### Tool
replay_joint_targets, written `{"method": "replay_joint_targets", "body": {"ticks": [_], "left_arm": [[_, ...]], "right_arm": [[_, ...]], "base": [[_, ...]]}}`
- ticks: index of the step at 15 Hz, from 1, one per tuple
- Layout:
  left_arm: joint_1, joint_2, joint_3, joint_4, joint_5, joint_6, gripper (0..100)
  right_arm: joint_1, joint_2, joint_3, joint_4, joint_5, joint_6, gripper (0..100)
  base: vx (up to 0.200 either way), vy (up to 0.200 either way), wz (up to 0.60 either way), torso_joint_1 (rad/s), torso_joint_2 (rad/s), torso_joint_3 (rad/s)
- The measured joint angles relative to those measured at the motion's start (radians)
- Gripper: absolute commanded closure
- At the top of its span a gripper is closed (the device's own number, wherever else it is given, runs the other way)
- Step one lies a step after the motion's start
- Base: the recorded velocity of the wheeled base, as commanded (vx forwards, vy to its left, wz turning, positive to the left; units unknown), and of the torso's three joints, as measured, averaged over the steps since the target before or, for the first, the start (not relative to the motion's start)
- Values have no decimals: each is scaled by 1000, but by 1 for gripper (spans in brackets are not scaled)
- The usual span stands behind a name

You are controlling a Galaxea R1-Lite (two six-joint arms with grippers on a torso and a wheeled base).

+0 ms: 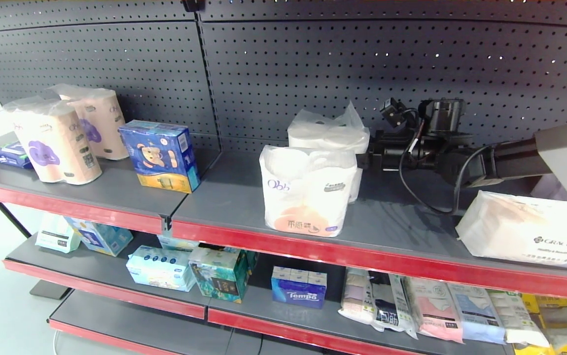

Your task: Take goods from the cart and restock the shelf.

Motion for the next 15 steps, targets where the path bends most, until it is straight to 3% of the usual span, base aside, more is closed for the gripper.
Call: {"method": "replay_joint_targets", "body": {"ticks": [15], "left_arm": [[0, 0, 0, 0, 0, 0, 0]], "right_arm": [[20, 1, 4, 2, 0, 37, 100]], "base": [[0, 0, 0, 0, 0, 0]]}}
